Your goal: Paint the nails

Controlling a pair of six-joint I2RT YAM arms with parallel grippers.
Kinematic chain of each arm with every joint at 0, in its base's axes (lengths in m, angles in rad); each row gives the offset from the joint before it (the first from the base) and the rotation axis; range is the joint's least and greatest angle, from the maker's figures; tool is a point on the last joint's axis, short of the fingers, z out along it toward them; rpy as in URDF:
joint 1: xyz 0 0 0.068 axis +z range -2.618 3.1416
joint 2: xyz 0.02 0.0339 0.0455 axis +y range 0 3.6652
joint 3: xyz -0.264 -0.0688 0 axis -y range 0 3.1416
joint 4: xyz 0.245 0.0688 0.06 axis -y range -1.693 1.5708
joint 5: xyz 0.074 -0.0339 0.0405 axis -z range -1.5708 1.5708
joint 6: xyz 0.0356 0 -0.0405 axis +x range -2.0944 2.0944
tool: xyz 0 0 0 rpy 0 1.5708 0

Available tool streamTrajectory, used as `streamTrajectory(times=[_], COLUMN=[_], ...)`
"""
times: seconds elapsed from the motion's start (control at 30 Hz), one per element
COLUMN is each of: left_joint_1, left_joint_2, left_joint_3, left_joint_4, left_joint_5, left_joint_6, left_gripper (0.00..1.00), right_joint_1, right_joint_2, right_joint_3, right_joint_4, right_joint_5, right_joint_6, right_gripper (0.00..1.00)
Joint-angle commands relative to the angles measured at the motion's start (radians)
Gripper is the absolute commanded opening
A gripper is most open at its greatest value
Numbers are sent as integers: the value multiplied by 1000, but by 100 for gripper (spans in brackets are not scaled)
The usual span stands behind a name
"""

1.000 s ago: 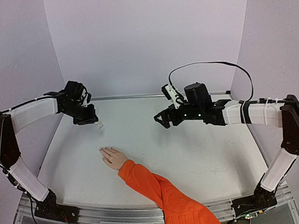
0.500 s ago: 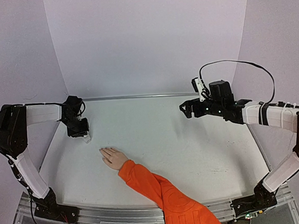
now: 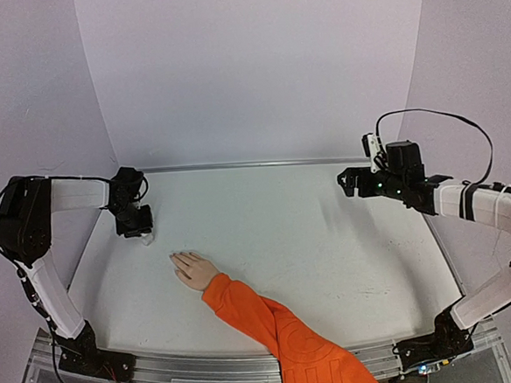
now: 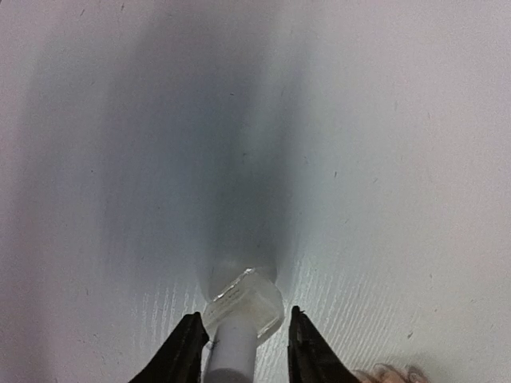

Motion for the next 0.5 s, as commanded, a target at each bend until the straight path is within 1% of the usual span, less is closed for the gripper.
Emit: streamTrajectory(times=[0.0, 0.1, 0.2, 0.33, 0.4, 0.47], left_joint_1=[-1, 0, 0, 0, 0, 1], left_joint_2=[1, -30, -84, -135, -155, -202], left_joint_3=[19, 26, 40, 82, 103, 109], left_joint_4=[12, 8, 1, 0, -3, -1], left_joint_5=[-15, -7, -31, -27, -11, -1], left_joint_6=[7, 22, 40, 71, 76, 77], left_gripper=[45, 57, 71, 76, 79, 84], right_joint_1=[-72, -133, -186, -249, -254, -254], right_joint_2=[-101, -147, -184, -236, -243, -246], right_joint_3=[-41, -74, -97, -121, -118, -110], right_joint_4=[24, 15, 0, -13, -16, -29], right_joint_5=[16, 12, 5, -26, -38, -16], right_joint_6=[28, 28, 18, 15, 17, 18], right_gripper=[98, 98, 98, 98, 98, 98])
